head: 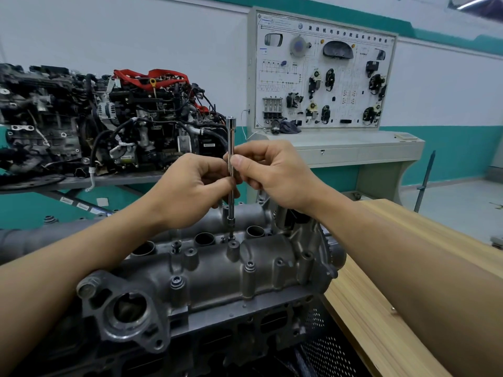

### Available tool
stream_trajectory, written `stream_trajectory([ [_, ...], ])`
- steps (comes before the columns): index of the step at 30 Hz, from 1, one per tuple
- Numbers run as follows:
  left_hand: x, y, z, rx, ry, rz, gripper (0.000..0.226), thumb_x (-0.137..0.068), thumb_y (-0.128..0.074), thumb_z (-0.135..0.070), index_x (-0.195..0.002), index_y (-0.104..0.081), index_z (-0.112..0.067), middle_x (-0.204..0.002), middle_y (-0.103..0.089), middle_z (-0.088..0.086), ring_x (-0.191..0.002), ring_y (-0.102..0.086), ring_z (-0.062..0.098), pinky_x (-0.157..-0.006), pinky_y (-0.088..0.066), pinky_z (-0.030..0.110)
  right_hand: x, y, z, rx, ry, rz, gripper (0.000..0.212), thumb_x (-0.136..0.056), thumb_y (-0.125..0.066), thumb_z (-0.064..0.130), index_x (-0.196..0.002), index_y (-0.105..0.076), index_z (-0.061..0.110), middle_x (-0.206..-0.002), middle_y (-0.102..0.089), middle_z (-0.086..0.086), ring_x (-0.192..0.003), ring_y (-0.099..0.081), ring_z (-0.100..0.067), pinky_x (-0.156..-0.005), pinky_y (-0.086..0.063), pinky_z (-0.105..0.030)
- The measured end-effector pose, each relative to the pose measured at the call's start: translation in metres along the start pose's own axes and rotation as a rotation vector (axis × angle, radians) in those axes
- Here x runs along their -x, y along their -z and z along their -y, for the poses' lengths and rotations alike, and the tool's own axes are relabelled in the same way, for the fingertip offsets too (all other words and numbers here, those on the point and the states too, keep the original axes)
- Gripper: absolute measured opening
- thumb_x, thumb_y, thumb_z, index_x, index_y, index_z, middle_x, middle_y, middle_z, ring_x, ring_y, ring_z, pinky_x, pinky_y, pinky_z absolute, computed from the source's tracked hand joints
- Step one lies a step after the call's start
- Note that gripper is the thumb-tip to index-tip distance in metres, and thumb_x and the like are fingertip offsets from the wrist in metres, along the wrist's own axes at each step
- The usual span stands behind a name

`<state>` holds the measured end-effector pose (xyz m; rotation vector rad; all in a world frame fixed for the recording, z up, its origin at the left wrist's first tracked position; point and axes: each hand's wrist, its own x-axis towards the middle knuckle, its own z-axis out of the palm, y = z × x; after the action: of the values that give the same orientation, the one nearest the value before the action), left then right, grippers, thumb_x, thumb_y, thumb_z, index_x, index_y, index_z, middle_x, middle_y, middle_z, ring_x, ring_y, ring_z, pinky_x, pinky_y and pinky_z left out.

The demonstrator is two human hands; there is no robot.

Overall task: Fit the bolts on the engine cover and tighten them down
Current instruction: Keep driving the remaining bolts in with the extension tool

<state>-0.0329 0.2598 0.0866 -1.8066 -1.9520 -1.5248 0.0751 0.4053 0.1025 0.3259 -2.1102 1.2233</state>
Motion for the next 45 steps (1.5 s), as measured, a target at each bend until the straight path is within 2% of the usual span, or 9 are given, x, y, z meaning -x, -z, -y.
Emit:
stream_trajectory([
  [4,0.0004,-0.0002,0.0003,-0.014,-0.013,-0.001,0.017,-0.089,-0.068,-0.030,-0.091,-0.078,-0.016,-0.080,-0.076,0.009,-0.073,-0.072,0.032,-0.063,-0.057,0.042,-0.0001,0.0013,-0.0009,-0.019,0.011,-0.006,0.014,-0.093,-0.065,0.000,-0.083,-0.066,0.010,-0.057,-0.063,0.013,-0.050,-0.055,0.002,-0.051,-0.042,-0.009],
  [7,0.0006,0.0012,-0.0022,-0.027,-0.024,-0.023,0.032,-0.076,-0.079,-0.044,-0.088,-0.078,-0.015,-0.076,-0.077,0.001,-0.066,-0.071,0.013,-0.061,-0.058,0.026,-0.0004,0.0006,-0.0006,-0.018,0.004,-0.020,0.014,-0.090,-0.068,0.002,-0.081,-0.063,0.010,-0.058,-0.063,0.012,-0.050,-0.056,0.003,-0.051,-0.042,-0.009],
  [18,-0.0018,0.0031,0.0045,0.001,0.024,0.053,0.012,-0.094,-0.066,-0.019,-0.096,-0.077,-0.021,-0.084,-0.078,0.006,-0.076,-0.074,0.025,-0.062,-0.062,0.033,0.0010,0.0003,-0.0009,0.025,0.029,0.061,0.013,-0.099,-0.052,-0.001,-0.103,-0.064,0.001,-0.058,-0.062,0.022,-0.053,-0.056,0.007,-0.053,-0.042,-0.006],
  [22,-0.0005,0.0009,0.0031,-0.060,0.016,0.052,0.017,-0.091,-0.069,-0.030,-0.096,-0.078,-0.016,-0.079,-0.077,0.008,-0.075,-0.073,0.033,-0.064,-0.061,0.043,-0.0010,-0.0004,-0.0007,0.063,0.013,0.021,0.013,-0.097,-0.060,0.003,-0.085,-0.066,0.004,-0.054,-0.058,0.017,-0.050,-0.051,0.004,-0.051,-0.040,-0.009],
  [27,-0.0003,0.0024,-0.0038,-0.036,0.036,-0.028,0.034,-0.069,-0.079,-0.038,-0.085,-0.078,-0.008,-0.068,-0.076,0.004,-0.057,-0.069,0.012,-0.057,-0.058,0.033,-0.0034,-0.0020,-0.0044,0.048,0.004,-0.060,0.026,-0.087,-0.073,0.005,-0.071,-0.056,0.015,-0.059,-0.059,0.010,-0.053,-0.051,0.000,-0.053,-0.042,-0.013],
  [31,-0.0005,0.0020,-0.0026,-0.053,0.010,0.028,0.008,-0.087,-0.075,-0.012,-0.086,-0.075,-0.004,-0.070,-0.075,0.010,-0.062,-0.071,0.030,-0.055,-0.058,0.035,-0.0015,-0.0007,-0.0030,-0.002,0.024,-0.010,0.014,-0.094,-0.066,0.009,-0.080,-0.063,0.009,-0.063,-0.060,0.009,-0.052,-0.051,0.001,-0.051,-0.040,-0.012],
  [36,0.0001,0.0014,0.0013,-0.073,-0.008,0.029,0.012,-0.093,-0.068,-0.011,-0.089,-0.074,-0.001,-0.081,-0.074,0.022,-0.078,-0.068,0.045,-0.062,-0.055,0.051,-0.0023,0.0017,-0.0055,0.017,0.033,0.019,0.021,-0.098,-0.055,0.014,-0.088,-0.068,0.000,-0.055,-0.050,0.011,-0.051,-0.042,-0.007,-0.049,-0.034,-0.020],
  [41,0.0003,0.0003,0.0009,-0.059,-0.008,0.024,0.020,-0.076,-0.080,-0.034,-0.080,-0.077,-0.014,-0.068,-0.075,-0.001,-0.058,-0.070,0.009,-0.052,-0.052,0.019,-0.0038,0.0013,-0.0057,0.114,0.043,-0.057,0.028,-0.095,-0.066,0.013,-0.070,-0.064,0.000,-0.051,-0.045,0.015,-0.047,-0.038,-0.001,-0.047,-0.032,-0.014],
  [45,-0.0015,0.0005,0.0025,-0.051,0.020,-0.001,0.024,-0.070,-0.081,-0.038,-0.073,-0.075,-0.015,-0.064,-0.074,0.000,-0.053,-0.068,0.010,-0.051,-0.052,0.020,-0.0046,-0.0005,-0.0032,0.130,0.030,-0.129,0.036,-0.087,-0.076,0.015,-0.060,-0.052,0.019,-0.053,-0.043,0.013,-0.049,-0.035,-0.004,-0.048,-0.032,-0.018],
])
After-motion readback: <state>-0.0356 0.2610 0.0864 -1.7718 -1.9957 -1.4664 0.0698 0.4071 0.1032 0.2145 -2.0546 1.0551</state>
